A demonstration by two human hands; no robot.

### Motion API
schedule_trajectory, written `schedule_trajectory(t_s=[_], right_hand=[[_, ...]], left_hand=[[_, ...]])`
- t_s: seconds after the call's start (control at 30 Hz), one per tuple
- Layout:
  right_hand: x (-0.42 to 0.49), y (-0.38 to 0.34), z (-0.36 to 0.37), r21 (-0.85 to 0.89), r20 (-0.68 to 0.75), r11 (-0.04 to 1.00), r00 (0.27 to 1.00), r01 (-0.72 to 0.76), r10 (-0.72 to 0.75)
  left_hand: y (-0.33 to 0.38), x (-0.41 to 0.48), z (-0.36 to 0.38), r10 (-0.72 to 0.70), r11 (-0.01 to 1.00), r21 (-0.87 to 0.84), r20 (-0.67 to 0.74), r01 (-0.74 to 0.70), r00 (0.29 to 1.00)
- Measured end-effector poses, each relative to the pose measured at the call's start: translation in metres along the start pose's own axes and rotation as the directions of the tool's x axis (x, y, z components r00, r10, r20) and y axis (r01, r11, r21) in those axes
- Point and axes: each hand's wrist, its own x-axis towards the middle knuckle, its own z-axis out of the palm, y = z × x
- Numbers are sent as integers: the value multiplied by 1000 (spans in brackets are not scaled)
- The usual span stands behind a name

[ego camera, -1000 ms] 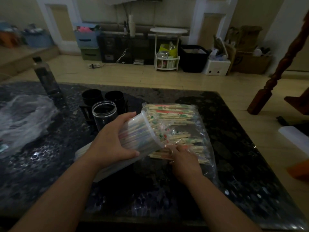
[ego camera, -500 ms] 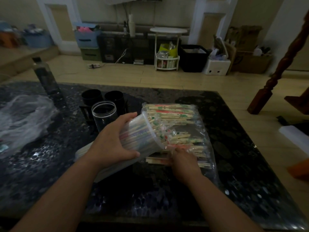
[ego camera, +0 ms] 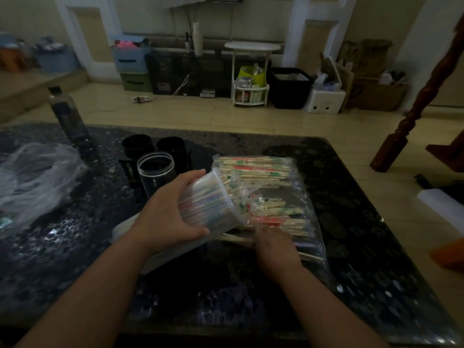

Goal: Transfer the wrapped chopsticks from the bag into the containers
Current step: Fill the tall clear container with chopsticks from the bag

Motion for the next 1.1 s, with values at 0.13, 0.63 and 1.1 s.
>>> schedule_trajectory(t_s=[0.13, 0.63, 1.1], right_hand=[[-5, -2, 2, -46, 7, 998, 999, -33, 33], [-10, 0, -53, -20, 94, 1000, 996, 1, 1], [-28, -1, -121, -90, -556, 993, 823, 80, -117]], left_hand=[[0, 0, 0, 6, 1000, -1, -7, -6, 1000], [-5, 2, 0, 34, 999, 36, -36, -33, 999], [-4, 1, 1, 65, 998, 4, -6, -65, 998]])
